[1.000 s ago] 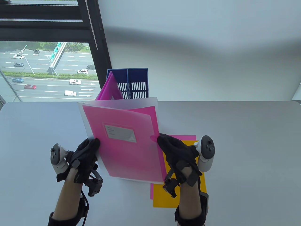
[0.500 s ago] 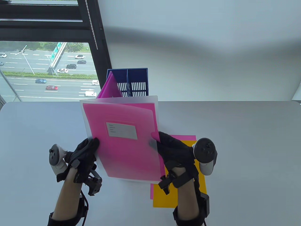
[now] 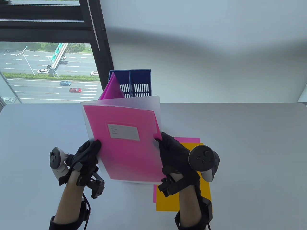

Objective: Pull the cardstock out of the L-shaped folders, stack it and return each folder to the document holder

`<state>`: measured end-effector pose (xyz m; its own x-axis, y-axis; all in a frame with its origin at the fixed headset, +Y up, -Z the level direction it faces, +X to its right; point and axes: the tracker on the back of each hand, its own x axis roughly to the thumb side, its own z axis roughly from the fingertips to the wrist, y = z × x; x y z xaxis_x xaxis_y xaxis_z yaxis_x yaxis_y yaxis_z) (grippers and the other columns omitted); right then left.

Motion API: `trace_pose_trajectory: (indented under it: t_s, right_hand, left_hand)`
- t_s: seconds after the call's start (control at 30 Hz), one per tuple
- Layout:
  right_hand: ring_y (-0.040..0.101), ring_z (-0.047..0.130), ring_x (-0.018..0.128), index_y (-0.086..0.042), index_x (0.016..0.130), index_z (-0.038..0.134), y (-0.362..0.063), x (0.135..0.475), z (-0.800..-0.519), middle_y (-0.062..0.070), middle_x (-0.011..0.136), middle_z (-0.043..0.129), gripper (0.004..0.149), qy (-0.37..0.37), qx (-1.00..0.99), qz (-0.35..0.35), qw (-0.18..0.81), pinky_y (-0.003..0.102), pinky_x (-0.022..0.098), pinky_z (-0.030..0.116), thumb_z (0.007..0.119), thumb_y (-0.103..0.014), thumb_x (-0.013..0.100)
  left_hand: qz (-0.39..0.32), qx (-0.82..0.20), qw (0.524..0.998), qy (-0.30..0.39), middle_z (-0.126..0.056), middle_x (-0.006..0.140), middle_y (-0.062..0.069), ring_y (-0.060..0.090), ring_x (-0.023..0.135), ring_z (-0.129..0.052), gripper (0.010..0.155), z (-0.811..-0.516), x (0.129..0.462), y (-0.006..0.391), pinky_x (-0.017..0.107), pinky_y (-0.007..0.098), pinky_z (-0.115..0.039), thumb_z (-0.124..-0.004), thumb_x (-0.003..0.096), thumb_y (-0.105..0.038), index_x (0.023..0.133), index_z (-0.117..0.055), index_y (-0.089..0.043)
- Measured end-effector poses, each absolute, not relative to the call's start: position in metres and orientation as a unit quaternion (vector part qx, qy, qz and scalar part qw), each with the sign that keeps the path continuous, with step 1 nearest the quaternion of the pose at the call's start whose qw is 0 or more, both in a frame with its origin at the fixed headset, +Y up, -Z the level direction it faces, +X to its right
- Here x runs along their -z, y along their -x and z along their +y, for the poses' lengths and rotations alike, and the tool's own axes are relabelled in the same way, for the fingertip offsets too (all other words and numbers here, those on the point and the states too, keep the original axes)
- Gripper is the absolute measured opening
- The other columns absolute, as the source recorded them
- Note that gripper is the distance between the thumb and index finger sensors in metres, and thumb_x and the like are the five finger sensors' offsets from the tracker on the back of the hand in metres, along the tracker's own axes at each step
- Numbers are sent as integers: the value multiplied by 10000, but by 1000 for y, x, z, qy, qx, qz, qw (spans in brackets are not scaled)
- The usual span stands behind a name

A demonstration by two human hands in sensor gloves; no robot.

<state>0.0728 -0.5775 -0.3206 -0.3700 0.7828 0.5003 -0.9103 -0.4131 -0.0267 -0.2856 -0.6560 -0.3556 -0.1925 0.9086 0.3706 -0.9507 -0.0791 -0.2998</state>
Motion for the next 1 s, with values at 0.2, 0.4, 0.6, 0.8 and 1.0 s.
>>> trace_pose_trajectory:
  t_s: [0.2,0.4,0.6,0.8,1.0]
  right_hand:
    - [268,1004,644,-230,959,788,-76,317,-574,144,984,819,371,-194,-820,-182,506,535,709,629,703,-370,627]
    - [252,1023,599,-223,955,792,-87,314,-574,136,940,857,371,-158,-829,-228,486,523,693,658,711,-368,624]
    - [219,1030,538,-231,966,794,-107,313,-574,105,882,907,378,-128,-822,-266,488,509,682,673,743,-370,618]
    - [193,1027,524,-237,988,777,-133,306,-573,37,817,945,401,-70,-839,-320,434,500,686,668,789,-367,609]
    - [178,1028,502,-235,977,790,-164,297,-574,21,793,958,406,15,-854,-363,373,491,684,672,832,-355,592]
  left_hand:
    - [-251,-711,654,-70,-956,787,3,218,628,-1068,412,-649,353,290,662,480,-753,-709,622,-446,936,-824,-206]
    - [-238,-684,683,-99,-960,777,3,220,613,-1068,404,-644,350,297,657,486,-752,-719,614,-434,929,-833,-208]
    - [-221,-683,686,-119,-965,765,7,220,596,-1070,404,-643,350,309,651,488,-755,-725,611,-431,924,-838,-202]
    - [-206,-697,674,-134,-966,763,10,222,592,-1071,404,-644,349,323,650,487,-756,-726,612,-432,923,-840,-200]
    - [-196,-697,675,-144,-967,763,12,228,593,-1068,404,-644,349,335,650,490,-753,-730,612,-433,922,-842,-200]
